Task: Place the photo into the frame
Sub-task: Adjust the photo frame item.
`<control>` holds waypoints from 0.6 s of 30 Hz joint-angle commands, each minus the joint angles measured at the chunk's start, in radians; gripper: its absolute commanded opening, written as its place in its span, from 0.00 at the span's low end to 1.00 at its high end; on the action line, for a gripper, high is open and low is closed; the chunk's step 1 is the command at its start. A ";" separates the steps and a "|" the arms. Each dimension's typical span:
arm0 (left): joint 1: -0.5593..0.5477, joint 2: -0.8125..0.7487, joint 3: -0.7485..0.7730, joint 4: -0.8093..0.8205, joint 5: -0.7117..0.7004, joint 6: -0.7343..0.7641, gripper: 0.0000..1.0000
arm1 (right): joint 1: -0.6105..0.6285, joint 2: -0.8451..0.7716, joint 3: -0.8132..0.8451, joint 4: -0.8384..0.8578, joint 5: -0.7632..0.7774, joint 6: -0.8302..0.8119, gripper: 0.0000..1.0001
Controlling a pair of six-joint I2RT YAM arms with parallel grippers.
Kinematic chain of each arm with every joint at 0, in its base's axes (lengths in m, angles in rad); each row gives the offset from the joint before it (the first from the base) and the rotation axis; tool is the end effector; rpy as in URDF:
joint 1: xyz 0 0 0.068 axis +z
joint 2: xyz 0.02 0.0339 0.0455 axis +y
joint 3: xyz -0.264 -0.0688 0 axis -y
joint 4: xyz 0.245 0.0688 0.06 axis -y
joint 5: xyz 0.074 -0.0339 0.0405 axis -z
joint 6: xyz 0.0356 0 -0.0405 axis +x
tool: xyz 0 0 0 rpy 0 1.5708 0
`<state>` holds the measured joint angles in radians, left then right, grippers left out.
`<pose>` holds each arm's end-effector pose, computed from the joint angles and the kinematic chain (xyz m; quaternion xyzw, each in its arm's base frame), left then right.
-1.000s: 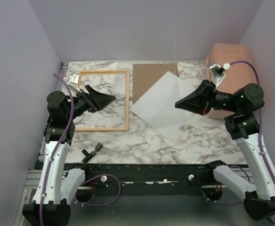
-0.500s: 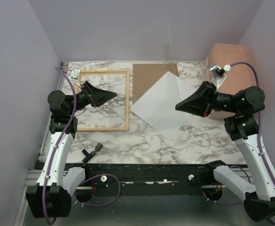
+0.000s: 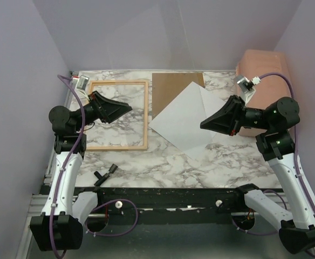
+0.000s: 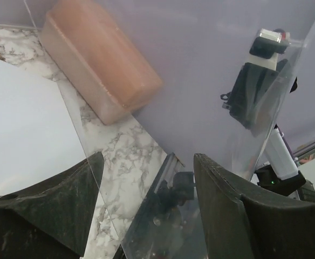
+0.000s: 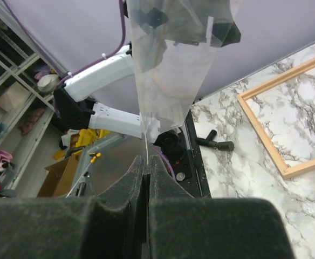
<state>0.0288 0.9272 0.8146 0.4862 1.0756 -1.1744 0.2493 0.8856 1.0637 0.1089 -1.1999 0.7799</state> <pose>0.1972 -0.0257 0.3900 0.0750 0.6385 -0.6271 0.4398 0.1534 0.0733 0.4450 -0.3068 0.5954 0.6196 0.4091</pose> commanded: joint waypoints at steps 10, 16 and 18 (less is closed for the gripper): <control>0.018 -0.124 0.055 -0.156 0.046 0.106 0.67 | 0.004 0.039 0.028 -0.327 0.154 -0.271 0.01; 0.031 -0.197 0.117 -0.460 -0.021 0.310 0.70 | 0.004 0.035 0.047 -0.401 0.321 -0.309 0.01; 0.031 -0.213 0.122 -0.484 -0.026 0.326 0.71 | 0.004 0.030 0.055 -0.431 0.426 -0.313 0.01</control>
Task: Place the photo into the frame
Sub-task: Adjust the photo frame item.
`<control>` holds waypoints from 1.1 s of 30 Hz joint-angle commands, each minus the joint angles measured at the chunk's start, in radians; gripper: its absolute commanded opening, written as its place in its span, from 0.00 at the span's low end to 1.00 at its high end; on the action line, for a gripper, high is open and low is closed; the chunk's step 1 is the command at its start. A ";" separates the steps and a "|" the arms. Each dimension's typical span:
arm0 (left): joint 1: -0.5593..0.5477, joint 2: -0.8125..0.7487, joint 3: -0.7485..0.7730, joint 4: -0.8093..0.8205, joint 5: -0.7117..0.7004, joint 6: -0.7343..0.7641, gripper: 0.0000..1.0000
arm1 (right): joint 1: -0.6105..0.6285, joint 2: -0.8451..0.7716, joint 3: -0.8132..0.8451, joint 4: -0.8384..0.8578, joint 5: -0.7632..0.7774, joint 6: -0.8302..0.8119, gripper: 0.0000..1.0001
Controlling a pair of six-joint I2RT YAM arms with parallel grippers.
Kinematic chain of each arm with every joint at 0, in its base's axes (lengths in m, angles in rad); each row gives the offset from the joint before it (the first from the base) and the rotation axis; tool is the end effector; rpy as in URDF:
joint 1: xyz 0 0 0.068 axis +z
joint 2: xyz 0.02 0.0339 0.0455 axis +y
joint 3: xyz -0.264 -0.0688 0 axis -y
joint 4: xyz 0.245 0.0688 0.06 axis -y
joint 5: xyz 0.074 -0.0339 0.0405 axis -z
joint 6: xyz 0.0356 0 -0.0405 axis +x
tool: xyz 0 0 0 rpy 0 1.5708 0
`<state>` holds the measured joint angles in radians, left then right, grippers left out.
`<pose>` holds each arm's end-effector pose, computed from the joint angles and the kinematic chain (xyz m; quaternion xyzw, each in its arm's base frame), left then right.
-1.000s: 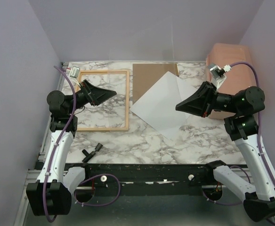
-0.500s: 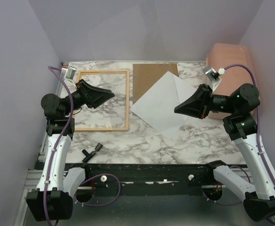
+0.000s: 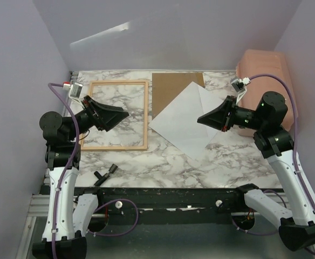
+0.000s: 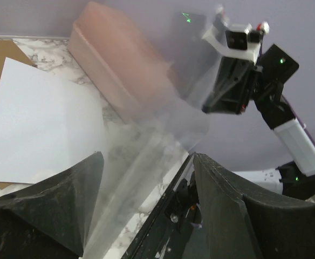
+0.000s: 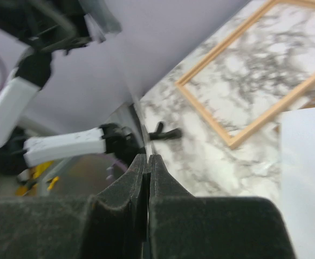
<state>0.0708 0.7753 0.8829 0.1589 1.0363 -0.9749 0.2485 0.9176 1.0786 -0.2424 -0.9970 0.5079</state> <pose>0.1592 -0.0194 0.4085 0.0778 0.6534 -0.5720 0.4898 0.1718 0.0744 0.4141 -0.2378 0.6823 0.5465 0.4234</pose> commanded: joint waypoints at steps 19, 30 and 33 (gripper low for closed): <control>-0.011 -0.103 0.046 -0.191 -0.003 0.110 0.62 | 0.004 -0.007 -0.005 -0.022 0.327 0.039 0.01; -0.009 -0.116 0.007 -0.137 -0.051 0.067 0.15 | 0.004 0.008 -0.045 0.055 0.258 0.097 0.11; -0.010 -0.118 0.002 -0.137 -0.067 0.064 0.03 | 0.004 0.022 -0.050 0.074 0.233 0.107 0.15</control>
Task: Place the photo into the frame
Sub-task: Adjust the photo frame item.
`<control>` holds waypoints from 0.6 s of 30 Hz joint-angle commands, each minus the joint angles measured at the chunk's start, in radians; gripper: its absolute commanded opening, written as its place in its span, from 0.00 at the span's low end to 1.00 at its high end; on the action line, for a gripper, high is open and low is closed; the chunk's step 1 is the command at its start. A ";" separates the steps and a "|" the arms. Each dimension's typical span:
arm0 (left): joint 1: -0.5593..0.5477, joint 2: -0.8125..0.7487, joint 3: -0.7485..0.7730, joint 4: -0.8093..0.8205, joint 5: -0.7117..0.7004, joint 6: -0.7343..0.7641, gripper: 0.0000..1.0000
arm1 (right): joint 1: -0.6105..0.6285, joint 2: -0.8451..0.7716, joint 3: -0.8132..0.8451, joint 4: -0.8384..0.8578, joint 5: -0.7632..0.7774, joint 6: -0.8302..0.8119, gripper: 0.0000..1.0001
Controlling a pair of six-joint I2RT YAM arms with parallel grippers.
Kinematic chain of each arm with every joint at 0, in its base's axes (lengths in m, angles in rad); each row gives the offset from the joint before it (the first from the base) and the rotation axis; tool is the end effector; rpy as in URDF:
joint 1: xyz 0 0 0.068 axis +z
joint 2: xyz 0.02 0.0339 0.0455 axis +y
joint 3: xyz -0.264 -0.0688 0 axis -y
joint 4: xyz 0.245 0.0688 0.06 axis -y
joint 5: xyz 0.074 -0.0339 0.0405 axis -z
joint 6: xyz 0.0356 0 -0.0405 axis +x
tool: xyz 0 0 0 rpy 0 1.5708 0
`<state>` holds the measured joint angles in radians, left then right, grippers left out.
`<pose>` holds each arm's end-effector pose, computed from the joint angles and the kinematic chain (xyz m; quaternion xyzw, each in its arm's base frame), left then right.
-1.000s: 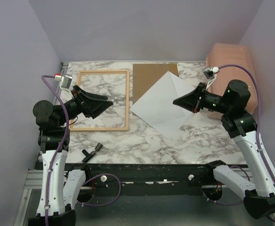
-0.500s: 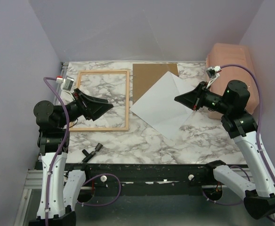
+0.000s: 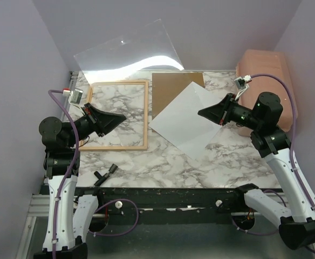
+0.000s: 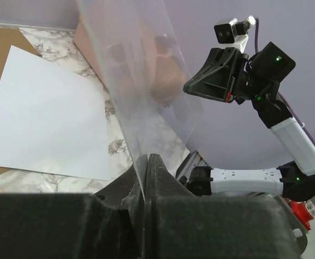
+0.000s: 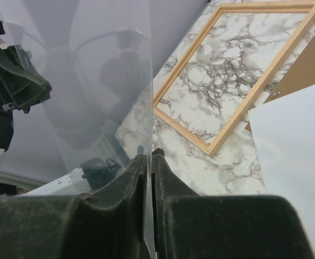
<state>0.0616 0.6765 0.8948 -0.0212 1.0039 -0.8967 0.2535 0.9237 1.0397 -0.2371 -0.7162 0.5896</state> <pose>0.1332 -0.0219 0.4087 0.0739 0.6648 -0.5538 0.4959 0.1852 0.0721 0.3999 -0.1118 0.7301 0.4935 0.4592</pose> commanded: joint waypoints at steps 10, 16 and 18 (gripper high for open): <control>-0.001 -0.033 -0.012 0.023 -0.064 -0.004 0.00 | 0.000 0.026 -0.022 0.073 -0.031 -0.017 0.61; -0.002 -0.048 -0.002 -0.037 -0.082 0.031 0.00 | 0.000 0.046 -0.012 0.038 -0.005 -0.073 0.89; -0.001 -0.051 -0.005 -0.037 -0.078 0.033 0.00 | 0.000 0.055 -0.020 0.047 0.001 -0.077 0.89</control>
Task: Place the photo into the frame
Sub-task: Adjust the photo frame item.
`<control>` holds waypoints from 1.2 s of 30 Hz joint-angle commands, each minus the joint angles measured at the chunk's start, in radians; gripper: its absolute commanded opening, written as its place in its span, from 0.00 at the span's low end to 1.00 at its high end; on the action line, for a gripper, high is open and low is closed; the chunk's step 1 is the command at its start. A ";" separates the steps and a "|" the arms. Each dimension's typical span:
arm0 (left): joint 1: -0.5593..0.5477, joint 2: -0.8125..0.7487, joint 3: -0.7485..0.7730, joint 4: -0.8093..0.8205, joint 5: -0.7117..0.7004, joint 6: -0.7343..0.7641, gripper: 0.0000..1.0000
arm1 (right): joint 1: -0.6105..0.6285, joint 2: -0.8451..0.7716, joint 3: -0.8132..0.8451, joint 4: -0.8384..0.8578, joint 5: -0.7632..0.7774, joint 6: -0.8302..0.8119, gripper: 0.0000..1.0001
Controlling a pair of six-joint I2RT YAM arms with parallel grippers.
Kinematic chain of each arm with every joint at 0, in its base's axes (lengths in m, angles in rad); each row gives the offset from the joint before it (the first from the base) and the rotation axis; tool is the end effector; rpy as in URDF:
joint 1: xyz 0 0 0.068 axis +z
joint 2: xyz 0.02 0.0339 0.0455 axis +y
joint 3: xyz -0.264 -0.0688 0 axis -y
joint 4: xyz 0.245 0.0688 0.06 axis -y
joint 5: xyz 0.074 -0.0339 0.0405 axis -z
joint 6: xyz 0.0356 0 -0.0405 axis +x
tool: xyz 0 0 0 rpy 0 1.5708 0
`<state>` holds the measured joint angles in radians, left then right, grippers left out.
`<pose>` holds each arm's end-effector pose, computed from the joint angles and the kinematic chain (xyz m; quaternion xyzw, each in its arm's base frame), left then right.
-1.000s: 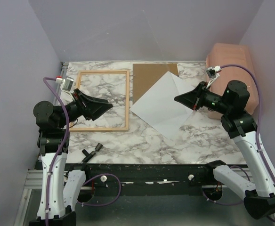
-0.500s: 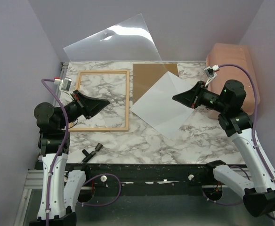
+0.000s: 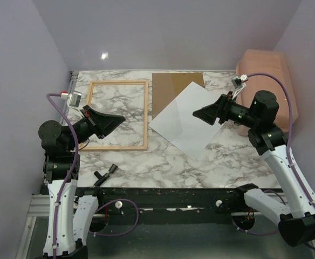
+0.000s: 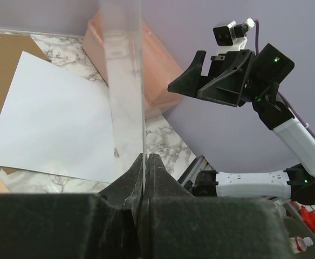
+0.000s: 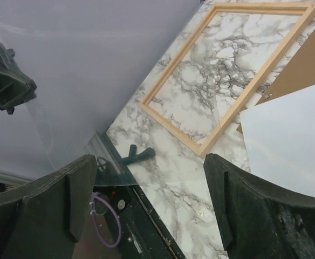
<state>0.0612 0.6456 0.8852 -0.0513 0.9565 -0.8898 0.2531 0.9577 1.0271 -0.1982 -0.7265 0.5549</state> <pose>0.1273 -0.0213 0.4065 0.0562 0.6655 -0.5439 0.5080 0.1956 0.0750 0.3933 -0.1263 0.7294 0.4880 0.4625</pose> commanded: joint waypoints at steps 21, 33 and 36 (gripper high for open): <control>-0.001 -0.051 0.005 -0.097 0.286 0.049 0.00 | -0.027 0.174 -0.085 0.344 -0.327 0.152 0.98; -0.001 -0.063 -0.042 -0.074 0.241 0.043 0.00 | -0.026 0.141 -0.151 0.804 -0.457 0.517 0.88; -0.001 -0.062 -0.054 -0.072 0.208 0.044 0.00 | -0.026 0.126 -0.139 0.801 -0.464 0.524 0.75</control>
<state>0.0612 0.5922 0.8490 -0.1577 1.2030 -0.8558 0.2333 1.1187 0.8825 0.4782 -1.1244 0.9905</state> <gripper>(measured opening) 0.011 0.832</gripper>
